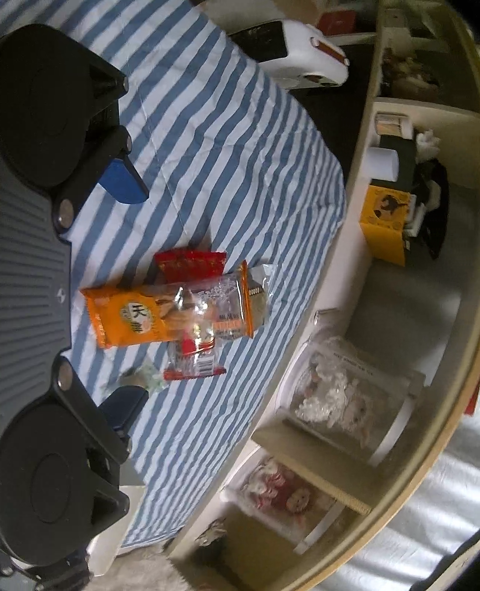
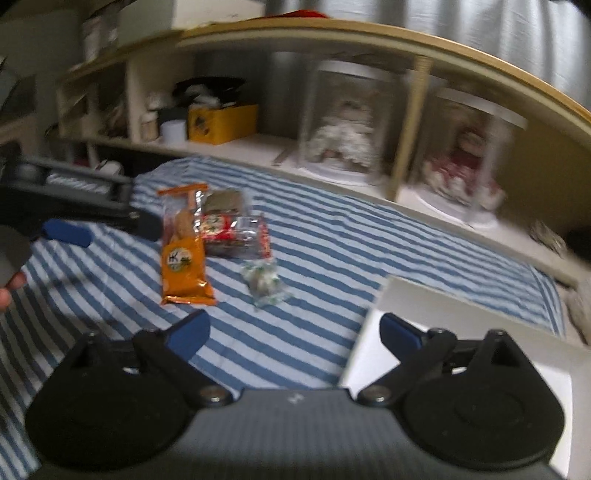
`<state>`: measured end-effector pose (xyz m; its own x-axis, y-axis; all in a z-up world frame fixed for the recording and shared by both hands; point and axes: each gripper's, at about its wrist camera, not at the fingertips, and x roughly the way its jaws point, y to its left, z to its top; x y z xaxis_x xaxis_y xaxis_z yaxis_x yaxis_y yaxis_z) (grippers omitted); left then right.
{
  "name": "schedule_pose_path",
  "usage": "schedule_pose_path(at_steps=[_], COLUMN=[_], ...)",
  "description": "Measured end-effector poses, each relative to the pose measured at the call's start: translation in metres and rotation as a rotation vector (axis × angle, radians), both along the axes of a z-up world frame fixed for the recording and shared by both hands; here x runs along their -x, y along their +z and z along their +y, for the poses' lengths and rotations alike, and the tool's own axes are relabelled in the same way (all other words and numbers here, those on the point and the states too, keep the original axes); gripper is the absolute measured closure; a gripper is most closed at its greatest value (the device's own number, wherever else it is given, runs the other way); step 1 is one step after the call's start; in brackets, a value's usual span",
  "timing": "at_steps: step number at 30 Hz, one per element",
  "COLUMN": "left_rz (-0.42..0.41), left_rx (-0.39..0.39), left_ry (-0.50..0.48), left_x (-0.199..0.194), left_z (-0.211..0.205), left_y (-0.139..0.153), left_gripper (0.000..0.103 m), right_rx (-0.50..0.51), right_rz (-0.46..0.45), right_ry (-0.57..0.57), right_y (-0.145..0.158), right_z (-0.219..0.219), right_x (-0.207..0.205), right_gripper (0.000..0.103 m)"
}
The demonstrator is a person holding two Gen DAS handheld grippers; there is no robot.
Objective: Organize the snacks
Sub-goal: 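Move both open tools from the tray back toward the remaining snacks, then grasp the orange snack bag with the left tool while the right tool grasps the green-dotted candy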
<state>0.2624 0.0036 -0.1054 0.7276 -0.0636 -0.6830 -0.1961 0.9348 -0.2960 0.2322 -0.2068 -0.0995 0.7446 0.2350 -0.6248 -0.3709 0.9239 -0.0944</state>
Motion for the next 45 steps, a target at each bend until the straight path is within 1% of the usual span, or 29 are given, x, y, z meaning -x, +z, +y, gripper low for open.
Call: schedule_pose_path(at_steps=[4,9,13,15,21,23,24,25,26,27,32,34,35,37,38,40,45], left_rz=[-0.001,0.021,0.065,0.066,0.062,0.074,0.077,0.077,0.072,0.069,0.068,0.064,0.055,0.043,0.050,0.046,0.043], left_rx=[0.017,-0.031,-0.054,-0.061,-0.147,-0.173,-0.179,-0.175,-0.166,-0.156,-0.102,-0.071,-0.045,-0.002,0.005,0.025,0.109], left_ry=[0.021,0.020,0.029,0.033,0.050,0.077,0.090,0.094,0.092,0.096,0.118,0.114,0.107,0.090,0.092,0.095,0.113], left_x=[-0.021,-0.039,-0.050,-0.052,-0.052,-0.051,-0.051,-0.049,-0.047,-0.045,-0.035,-0.033,-0.031,-0.031,-0.031,-0.030,-0.027], left_z=[-0.001,-0.011,-0.016,-0.018,-0.026,-0.025,-0.023,-0.021,-0.019,-0.016,-0.008,-0.008,-0.009,-0.010,-0.011,-0.009,0.004], left_y=[-0.010,-0.025,-0.038,-0.041,-0.042,-0.044,-0.045,-0.046,-0.046,-0.046,-0.043,-0.042,-0.042,-0.040,-0.040,-0.040,-0.042], left_gripper=[0.000,0.000,0.000,0.000,0.000,0.000,0.000,0.000,0.000,0.000,0.000,0.002,0.004,0.023,0.024,0.033,0.041], right_rx=[0.027,0.047,0.085,0.079,0.071,0.098,0.116,0.128,0.128,0.125,0.087,0.069,0.058,0.032,0.021,0.012,0.001], right_rz=[0.009,0.006,0.025,0.040,0.035,0.032,0.027,0.027,0.031,0.040,0.072,0.085,0.093,0.113,0.123,0.143,0.185], right_ry=[0.078,0.118,0.123,0.126,0.143,0.150,0.151,0.151,0.155,0.159,0.150,0.146,0.139,0.127,0.123,0.120,0.109], right_y=[-0.008,-0.021,-0.033,-0.038,-0.048,-0.050,-0.051,-0.052,-0.053,-0.054,-0.050,-0.045,-0.043,-0.039,-0.038,-0.034,-0.029], right_z=[0.019,0.036,0.042,0.041,0.046,0.050,0.052,0.054,0.053,0.053,0.047,0.046,0.044,0.041,0.039,0.037,0.030], right_x=[-0.022,-0.047,-0.065,-0.073,-0.087,-0.090,-0.089,-0.089,-0.090,-0.090,-0.088,-0.086,-0.086,-0.084,-0.082,-0.078,-0.068], right_gripper=[0.019,0.026,0.036,0.038,0.038,0.041,0.045,0.052,0.056,0.058,0.058,0.059,0.059,0.059,0.059,0.059,0.059])
